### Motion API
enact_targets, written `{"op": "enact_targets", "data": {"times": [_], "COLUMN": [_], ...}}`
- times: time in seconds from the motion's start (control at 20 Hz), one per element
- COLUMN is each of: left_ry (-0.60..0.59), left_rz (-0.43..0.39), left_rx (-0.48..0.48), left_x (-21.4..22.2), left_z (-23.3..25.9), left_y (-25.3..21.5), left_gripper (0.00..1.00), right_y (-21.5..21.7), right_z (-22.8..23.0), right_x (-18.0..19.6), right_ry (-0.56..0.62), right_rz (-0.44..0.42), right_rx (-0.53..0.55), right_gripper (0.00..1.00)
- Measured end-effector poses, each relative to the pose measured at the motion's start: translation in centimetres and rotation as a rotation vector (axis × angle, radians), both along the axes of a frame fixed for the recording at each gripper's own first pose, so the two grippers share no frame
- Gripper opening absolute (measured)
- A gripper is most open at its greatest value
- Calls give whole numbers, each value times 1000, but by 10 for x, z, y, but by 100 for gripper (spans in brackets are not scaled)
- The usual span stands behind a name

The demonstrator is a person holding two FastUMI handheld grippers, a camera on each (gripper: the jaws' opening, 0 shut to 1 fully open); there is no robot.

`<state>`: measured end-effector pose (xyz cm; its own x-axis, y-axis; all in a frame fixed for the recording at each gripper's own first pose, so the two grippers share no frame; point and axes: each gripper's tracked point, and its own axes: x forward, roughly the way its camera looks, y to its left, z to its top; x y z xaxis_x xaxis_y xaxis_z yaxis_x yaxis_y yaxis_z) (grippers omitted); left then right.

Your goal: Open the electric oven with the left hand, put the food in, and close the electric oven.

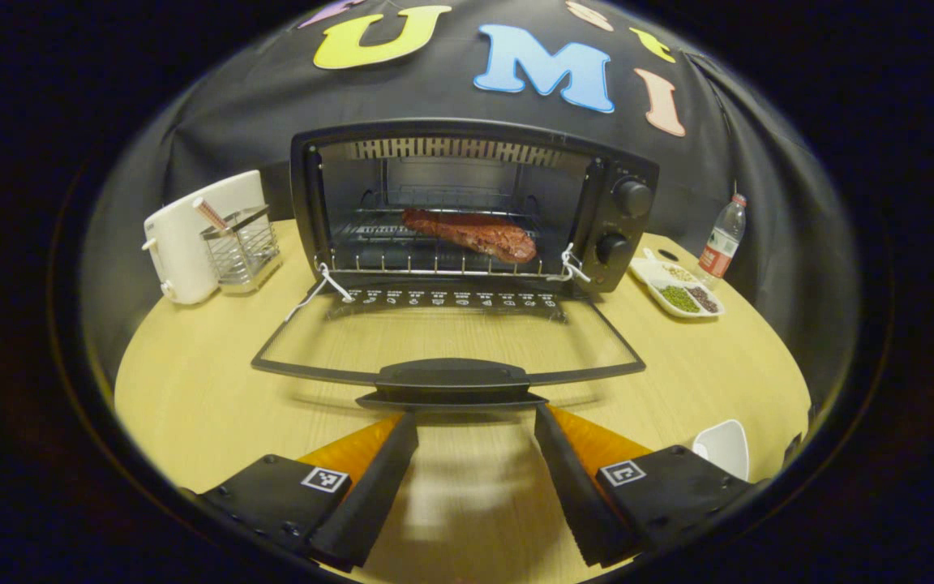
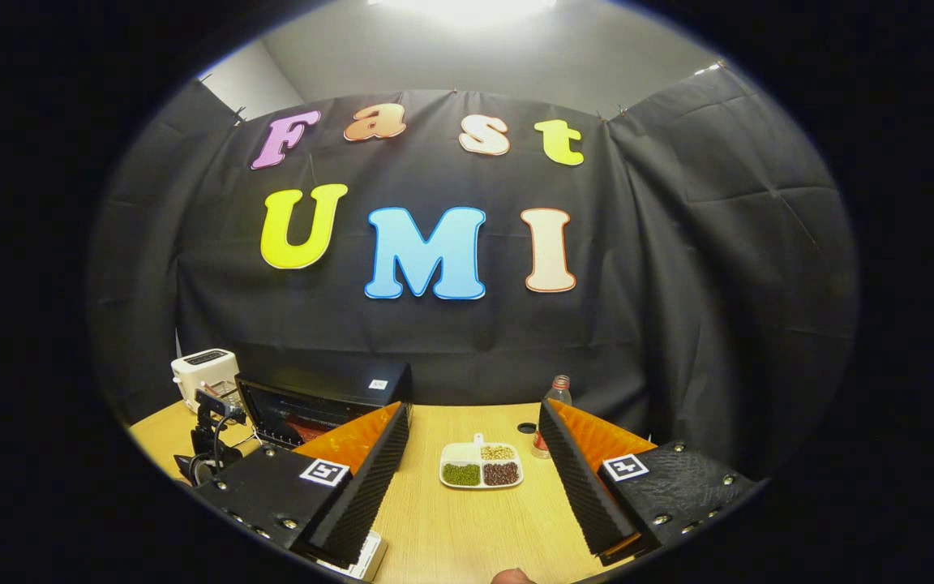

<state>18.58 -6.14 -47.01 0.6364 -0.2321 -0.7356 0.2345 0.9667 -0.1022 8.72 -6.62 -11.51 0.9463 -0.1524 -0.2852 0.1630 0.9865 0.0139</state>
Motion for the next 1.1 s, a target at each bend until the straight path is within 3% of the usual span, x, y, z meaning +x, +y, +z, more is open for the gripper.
{"op": "enact_targets", "data": {"times": [0.2,0.25,0.45,0.7,0.9,1.0,1.1], "left_ry": [-26,-43,-141,-262,-314,-338,-356], "left_rz": [13,6,-33,-82,-101,-111,-118], "left_rx": [-12,-9,18,58,50,46,56], "left_x": [3,5,20,51,88,102,114], "left_z": [18,25,59,95,113,120,123], "left_y": [1,0,-1,-5,-16,-20,-24], "left_gripper": [97,100,97,100,94,100,97], "right_y": [2,1,-5,-9,-9,-11,-12], "right_z": [0,1,-2,-6,-8,-8,-10], "right_x": [0,0,-1,-2,-2,-5,-9], "right_ry": [-5,-6,-10,-6,-5,-4,1], "right_rz": [11,11,-2,-22,-32,-41,-50], "right_rx": [-4,-3,4,17,9,9,9], "right_gripper": [98,98,98,98,98,98,98]}}
